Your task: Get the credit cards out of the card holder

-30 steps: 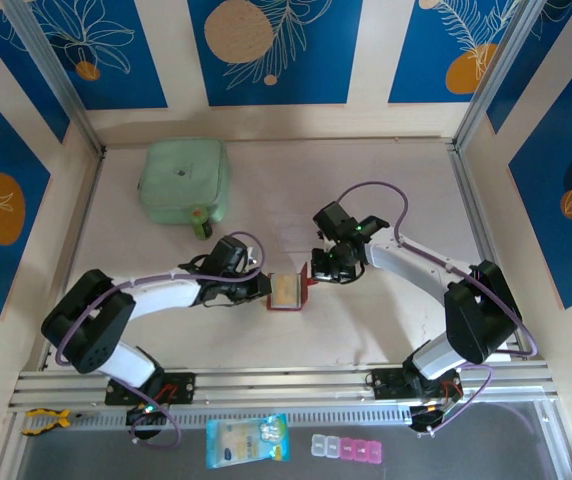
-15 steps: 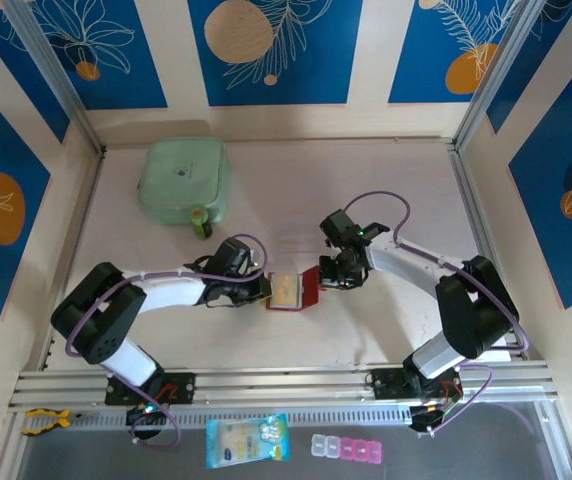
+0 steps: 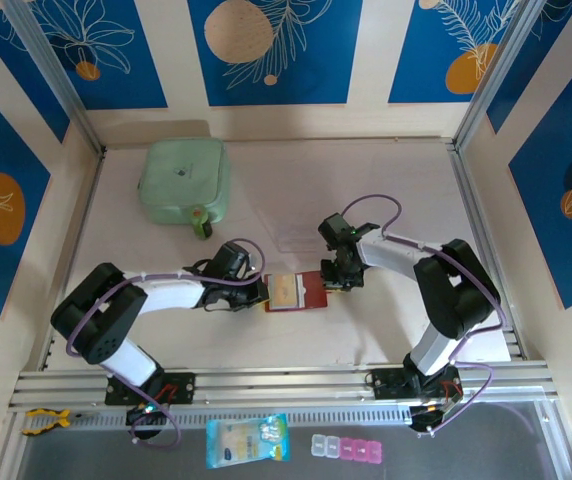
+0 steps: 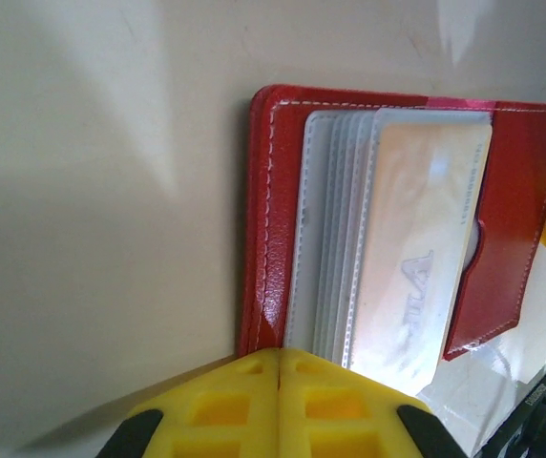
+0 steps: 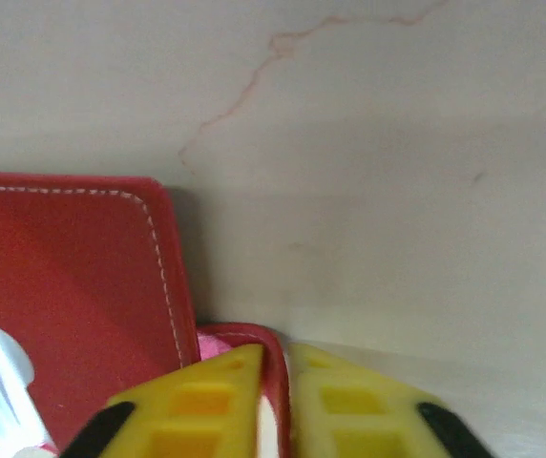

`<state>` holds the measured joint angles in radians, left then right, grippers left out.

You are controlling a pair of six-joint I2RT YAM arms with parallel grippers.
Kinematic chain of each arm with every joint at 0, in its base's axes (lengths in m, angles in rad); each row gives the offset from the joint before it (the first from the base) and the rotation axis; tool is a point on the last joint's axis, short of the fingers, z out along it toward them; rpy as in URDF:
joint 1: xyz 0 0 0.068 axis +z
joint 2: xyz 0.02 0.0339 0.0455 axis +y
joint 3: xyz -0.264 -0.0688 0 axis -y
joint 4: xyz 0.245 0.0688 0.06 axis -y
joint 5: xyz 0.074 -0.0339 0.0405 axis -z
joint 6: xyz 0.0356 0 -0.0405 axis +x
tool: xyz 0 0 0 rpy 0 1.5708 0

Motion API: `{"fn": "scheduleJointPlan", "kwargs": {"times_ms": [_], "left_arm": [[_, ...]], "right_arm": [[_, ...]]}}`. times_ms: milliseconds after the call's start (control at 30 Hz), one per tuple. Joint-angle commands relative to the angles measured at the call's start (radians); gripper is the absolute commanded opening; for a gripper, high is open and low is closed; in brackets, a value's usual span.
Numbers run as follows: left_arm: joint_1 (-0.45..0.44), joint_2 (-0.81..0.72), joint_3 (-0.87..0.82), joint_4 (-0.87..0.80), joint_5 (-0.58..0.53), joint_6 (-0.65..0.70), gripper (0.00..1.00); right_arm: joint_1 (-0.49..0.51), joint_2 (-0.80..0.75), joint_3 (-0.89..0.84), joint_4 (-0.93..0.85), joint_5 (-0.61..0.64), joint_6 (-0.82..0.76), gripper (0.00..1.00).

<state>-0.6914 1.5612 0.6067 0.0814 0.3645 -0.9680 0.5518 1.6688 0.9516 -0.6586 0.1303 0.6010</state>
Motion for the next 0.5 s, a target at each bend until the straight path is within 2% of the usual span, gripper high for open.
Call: {"fn": "scheduleJointPlan", "kwargs": {"times_ms": [0,200,467], "left_arm": [[-0.007,-0.013,-0.022,-0.038,-0.022,-0.003,0.06],[-0.007,-0.02,-0.016,-0.043,-0.021,0.001,0.07],[-0.008,-0.026,-0.012,-0.051,-0.025,0.002,0.07]], "right_arm": [[-0.006,-0.012,0.01,-0.057,0.048,-0.001,0.23],[-0.006,-0.084,0.008,-0.11,0.079,0.011,0.37],[0.0,-0.172,0.058,-0.214,0.119,0.02,0.41]]}}
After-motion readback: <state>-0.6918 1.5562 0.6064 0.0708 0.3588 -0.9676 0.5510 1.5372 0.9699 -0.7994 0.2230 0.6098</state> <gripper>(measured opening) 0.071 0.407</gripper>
